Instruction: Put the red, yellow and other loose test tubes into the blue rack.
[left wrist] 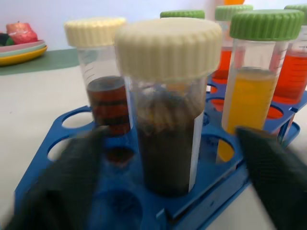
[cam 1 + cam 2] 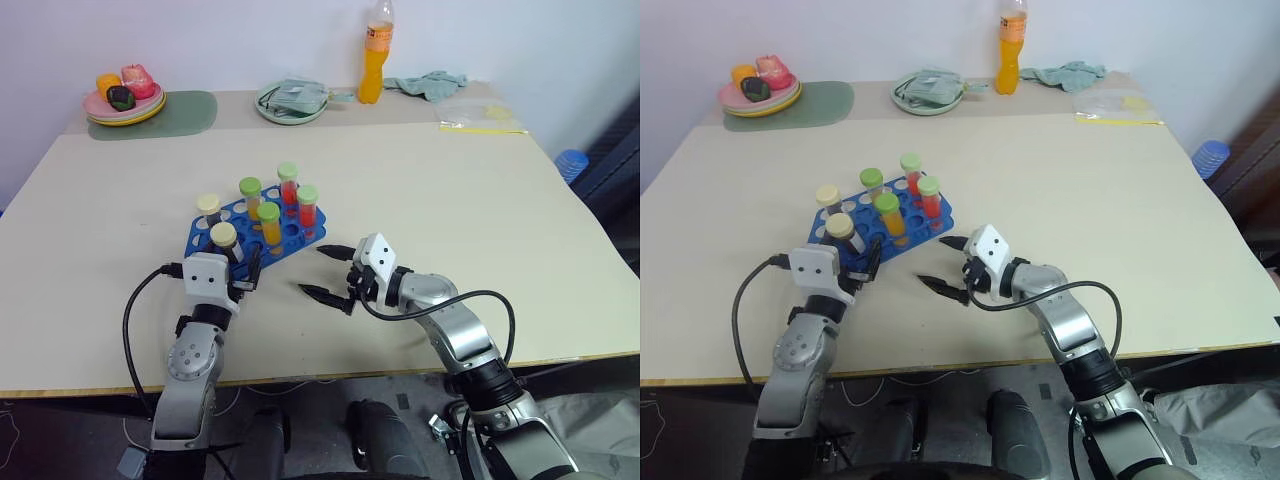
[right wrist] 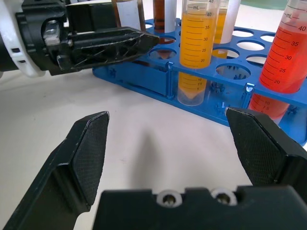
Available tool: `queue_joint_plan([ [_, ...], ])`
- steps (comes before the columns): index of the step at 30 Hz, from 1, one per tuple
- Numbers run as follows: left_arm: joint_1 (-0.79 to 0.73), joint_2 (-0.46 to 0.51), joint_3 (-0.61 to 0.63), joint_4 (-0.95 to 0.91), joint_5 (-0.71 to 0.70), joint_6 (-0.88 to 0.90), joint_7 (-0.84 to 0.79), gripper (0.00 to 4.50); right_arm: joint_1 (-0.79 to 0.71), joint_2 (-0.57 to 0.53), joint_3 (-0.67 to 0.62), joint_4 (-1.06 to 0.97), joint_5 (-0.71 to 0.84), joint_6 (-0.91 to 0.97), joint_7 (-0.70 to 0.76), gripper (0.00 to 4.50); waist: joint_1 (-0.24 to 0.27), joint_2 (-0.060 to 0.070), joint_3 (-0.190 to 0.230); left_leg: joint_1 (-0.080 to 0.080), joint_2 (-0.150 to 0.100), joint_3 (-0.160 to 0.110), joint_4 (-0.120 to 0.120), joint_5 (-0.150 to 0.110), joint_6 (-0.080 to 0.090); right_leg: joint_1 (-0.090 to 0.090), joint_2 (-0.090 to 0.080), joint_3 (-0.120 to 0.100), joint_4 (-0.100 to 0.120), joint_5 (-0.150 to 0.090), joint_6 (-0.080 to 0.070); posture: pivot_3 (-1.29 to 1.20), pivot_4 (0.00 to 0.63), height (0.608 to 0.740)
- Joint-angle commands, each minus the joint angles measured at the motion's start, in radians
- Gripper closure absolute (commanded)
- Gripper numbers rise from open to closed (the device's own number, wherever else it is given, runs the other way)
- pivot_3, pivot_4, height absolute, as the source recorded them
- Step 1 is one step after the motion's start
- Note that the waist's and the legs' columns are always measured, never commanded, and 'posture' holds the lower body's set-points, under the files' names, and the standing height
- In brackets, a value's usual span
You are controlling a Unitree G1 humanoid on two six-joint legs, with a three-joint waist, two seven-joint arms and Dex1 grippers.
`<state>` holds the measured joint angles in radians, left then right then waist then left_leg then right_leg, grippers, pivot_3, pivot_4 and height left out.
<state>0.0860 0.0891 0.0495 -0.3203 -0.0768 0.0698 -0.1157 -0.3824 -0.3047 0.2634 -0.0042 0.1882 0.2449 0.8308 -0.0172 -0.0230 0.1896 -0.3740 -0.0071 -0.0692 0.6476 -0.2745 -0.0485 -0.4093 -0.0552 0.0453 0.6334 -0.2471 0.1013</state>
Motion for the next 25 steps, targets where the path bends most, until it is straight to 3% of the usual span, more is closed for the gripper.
queue_joint_plan([
  [1,0.109,0.062,0.113,-0.173,-0.153,0.018,-0.087,0.06,-0.010,-0.071,-0.055,-0.099,0.067,0.044,0.068,0.19,-0.002,0.000,0.000,0.000,0.001,0.000,0.000,0.000,0.000,0.000,0.000,0.000,0.000,0.000,0.000,0.00,0.150,0.740],
  [6,0.306,0.218,0.258,-0.300,-0.286,0.118,-0.211,0.06,-0.014,-0.215,-0.147,-0.093,0.112,0.085,0.130,0.19,0.003,0.002,0.001,0.000,0.001,0.001,-0.001,-0.001,0.002,0.000,0.000,0.000,-0.003,-0.002,-0.004,0.00,0.150,0.740],
  [12,0.411,0.353,0.444,-0.249,-0.375,0.184,-0.305,0.06,-0.043,-0.309,-0.255,0.039,0.109,0.076,0.122,0.19,0.002,0.001,0.002,0.000,0.001,0.003,0.000,-0.001,0.002,0.001,0.000,0.000,-0.005,-0.003,-0.005,0.00,0.150,0.740],
  [17,0.405,0.386,0.477,-0.214,-0.375,0.199,-0.326,0.06,-0.056,-0.323,-0.277,0.127,0.090,0.023,0.113,0.19,0.000,0.001,0.002,0.000,0.001,0.004,0.000,-0.002,0.003,0.000,0.000,0.001,-0.005,-0.003,-0.005,0.00,0.150,0.740],
  [25,0.405,0.362,0.444,-0.235,-0.350,0.228,-0.292,0.06,-0.058,-0.296,-0.263,0.169,0.073,-0.013,0.091,0.19,-0.001,0.002,0.002,0.000,0.002,0.005,0.000,-0.002,0.003,0.000,-0.001,0.002,-0.005,-0.003,-0.004,0.00,0.150,0.740],
])
